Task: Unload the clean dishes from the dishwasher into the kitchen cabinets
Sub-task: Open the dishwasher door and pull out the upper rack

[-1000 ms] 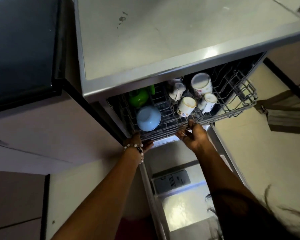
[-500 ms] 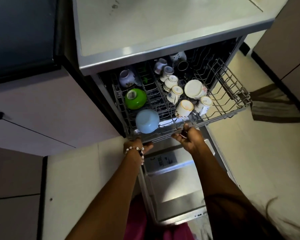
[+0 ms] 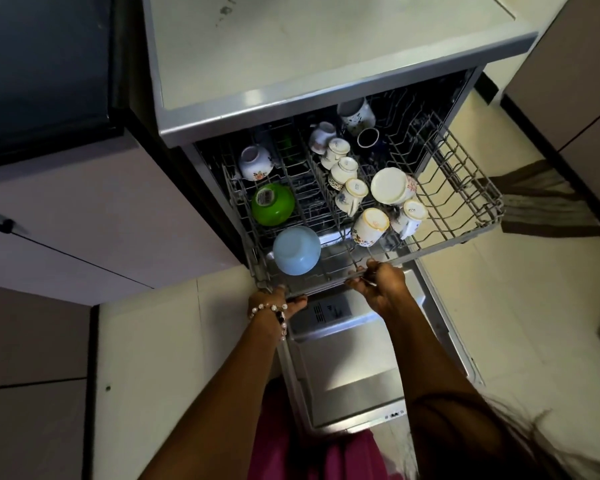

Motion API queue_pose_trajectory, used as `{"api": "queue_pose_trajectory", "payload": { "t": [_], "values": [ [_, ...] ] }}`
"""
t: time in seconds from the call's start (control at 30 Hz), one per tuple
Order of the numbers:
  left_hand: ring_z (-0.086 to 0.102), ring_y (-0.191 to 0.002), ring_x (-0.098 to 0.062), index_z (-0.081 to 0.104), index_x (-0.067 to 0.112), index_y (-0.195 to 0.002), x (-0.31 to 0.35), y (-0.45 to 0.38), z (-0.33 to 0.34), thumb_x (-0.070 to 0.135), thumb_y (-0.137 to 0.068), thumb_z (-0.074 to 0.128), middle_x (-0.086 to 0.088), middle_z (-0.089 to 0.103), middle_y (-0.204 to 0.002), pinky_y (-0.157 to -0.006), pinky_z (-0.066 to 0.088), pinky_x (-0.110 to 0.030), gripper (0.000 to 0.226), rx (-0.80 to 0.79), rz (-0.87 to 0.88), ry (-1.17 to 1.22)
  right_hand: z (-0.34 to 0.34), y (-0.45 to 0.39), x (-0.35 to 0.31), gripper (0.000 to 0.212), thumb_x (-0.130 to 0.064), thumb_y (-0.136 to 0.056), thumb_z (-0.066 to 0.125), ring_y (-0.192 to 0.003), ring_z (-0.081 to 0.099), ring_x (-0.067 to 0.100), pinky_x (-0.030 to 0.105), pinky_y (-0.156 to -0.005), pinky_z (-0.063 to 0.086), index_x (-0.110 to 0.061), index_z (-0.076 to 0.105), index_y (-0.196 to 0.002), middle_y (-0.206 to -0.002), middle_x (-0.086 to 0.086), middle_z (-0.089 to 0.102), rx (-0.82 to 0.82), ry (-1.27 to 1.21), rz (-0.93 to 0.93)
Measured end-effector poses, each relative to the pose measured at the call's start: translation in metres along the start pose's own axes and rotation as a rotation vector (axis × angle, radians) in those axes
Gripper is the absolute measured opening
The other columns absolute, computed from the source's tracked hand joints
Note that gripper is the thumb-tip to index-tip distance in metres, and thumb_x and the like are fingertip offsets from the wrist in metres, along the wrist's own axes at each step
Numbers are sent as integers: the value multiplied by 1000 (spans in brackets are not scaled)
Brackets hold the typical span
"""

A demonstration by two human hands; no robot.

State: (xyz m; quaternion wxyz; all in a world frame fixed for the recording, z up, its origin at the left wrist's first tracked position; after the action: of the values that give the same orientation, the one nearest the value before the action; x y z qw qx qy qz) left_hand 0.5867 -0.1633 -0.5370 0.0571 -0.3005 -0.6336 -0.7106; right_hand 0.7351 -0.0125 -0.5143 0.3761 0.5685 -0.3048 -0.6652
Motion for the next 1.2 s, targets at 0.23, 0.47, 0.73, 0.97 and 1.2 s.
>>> {"api": "queue_pose_trajectory", "payload": {
  "t": [0.23,0.47,0.73,0.97,1.2],
  "values": [
    [47,-123,-48,43,-6,-131,-20,7,-9,1,-95,49,-26,46,-136,-75,48,-50,38,-24,-122,196,-11,11,12,20,10,-91,37,-65,56,30,50,-81,53,0,47,-78,-74,20,50,15,70,1],
    [54,-114,-50,41,-11,-131,-59,31,-21,0,-96,47,-34,49,-129,-77,50,-50,38,-10,-121,69,-47,20,33,19,4,-95,36,-70,59,34,56,-86,49,0,44,-78,-76,19,49,64,80,55],
    [48,-118,-54,34,-11,-135,-86,56,-27,-8,-94,45,-25,48,-128,-89,43,-59,43,26,-147,81,-78,42,47,13,4,-96,36,-74,60,37,58,-90,46,3,47,-89,-77,20,50,71,55,91],
    [54,-97,-34,50,-2,-99,-105,70,-32,-8,-95,41,-16,51,-105,-91,48,-54,11,3,-132,-3,-103,52,58,19,4,-96,34,-74,62,37,57,-90,47,3,41,-113,-74,23,56,86,80,85],
    [53,-116,-46,52,-5,-88,-101,80,-34,0,-95,48,-20,52,-118,-91,51,-51,9,-19,-171,1,-107,48,59,14,7,-93,34,-76,61,38,58,-94,46,7,47,-98,-80,26,55,59,128,129]
  ]
}}
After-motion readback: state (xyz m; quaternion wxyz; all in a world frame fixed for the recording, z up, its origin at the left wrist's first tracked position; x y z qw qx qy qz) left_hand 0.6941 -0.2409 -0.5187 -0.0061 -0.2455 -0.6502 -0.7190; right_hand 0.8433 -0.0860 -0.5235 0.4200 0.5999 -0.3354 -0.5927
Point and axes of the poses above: each hand's wrist, its own y-axis away from the middle knuckle, its own z-axis out of the palm, x = y × z, the point moved 6 cm from there along -y, towards the middle knuckle
